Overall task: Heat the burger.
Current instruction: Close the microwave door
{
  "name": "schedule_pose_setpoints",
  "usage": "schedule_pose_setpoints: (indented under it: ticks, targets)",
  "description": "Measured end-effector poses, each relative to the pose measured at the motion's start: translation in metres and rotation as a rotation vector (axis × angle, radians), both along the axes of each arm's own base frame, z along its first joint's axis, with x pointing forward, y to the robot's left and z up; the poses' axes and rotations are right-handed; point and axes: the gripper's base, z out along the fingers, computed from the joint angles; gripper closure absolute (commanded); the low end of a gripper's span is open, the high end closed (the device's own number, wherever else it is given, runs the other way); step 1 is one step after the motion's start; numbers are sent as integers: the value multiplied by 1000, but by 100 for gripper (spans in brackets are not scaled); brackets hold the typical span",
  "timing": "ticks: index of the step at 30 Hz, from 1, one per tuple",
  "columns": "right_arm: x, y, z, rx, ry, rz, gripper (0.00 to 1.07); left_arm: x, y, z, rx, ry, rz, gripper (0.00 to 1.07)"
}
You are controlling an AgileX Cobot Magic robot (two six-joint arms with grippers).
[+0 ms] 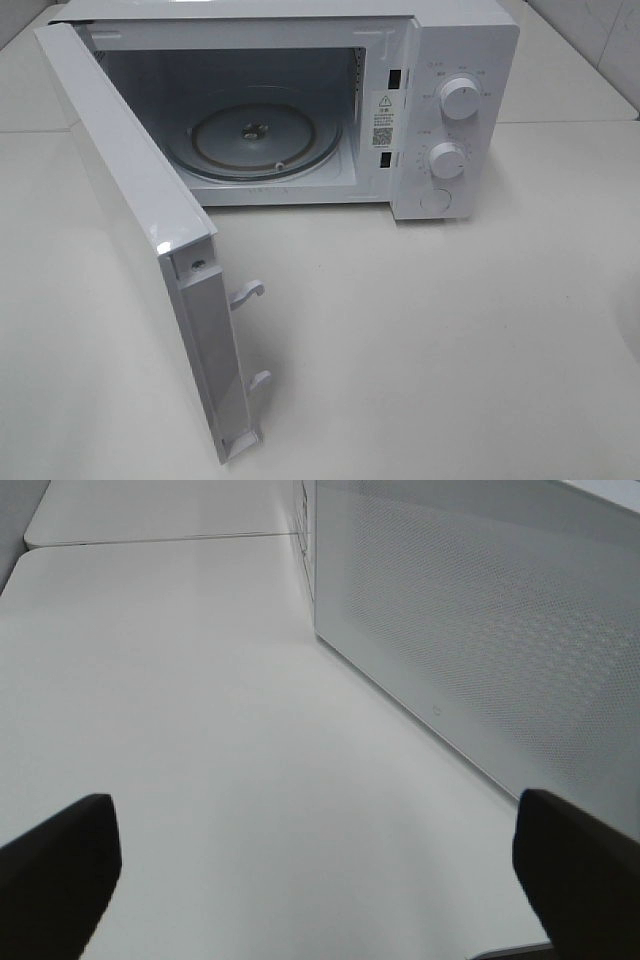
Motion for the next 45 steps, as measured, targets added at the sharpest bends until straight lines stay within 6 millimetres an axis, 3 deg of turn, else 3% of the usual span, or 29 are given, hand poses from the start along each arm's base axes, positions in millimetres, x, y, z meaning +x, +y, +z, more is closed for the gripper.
schedule_pose_setpoints:
  ticks: [20,27,30,32,35,37,38,39,40,41,42,43,44,45]
  targets:
    - [0,0,0,0,0,0,33,0,0,0,-1,1,4,4]
    - [0,0,0,0,0,0,33,8,3,6,-82,11,75,4]
    - [0,0,0,0,0,0,33,21,4,17,-85,-33,99,4]
    - [0,0,0,0,0,0,33,49,7,25,-53,-51,127,5]
    - [0,0,0,0,0,0,33,56,7,27,-41,-53,133,5]
    - [0,0,0,0,0,0,33,86,9,27,7,-65,142,14]
    - [0,0,0,0,0,0,33,86,9,27,7,-65,142,14]
    - [0,0,0,0,0,0,33,93,9,25,16,-66,141,19]
    - [0,0,0,0,0,0,33,106,8,17,22,-80,137,32]
    - [0,0,0,0,0,0,33,106,8,17,22,-80,137,32]
    - [0,0,0,0,0,0,33,113,8,11,21,-89,136,40]
    - [0,0,0,0,0,0,33,124,7,1,13,-122,133,61]
    - [0,0,0,0,0,0,33,124,7,1,13,-122,133,61]
    - [0,0,0,0,0,0,33,128,7,-4,9,-137,133,74]
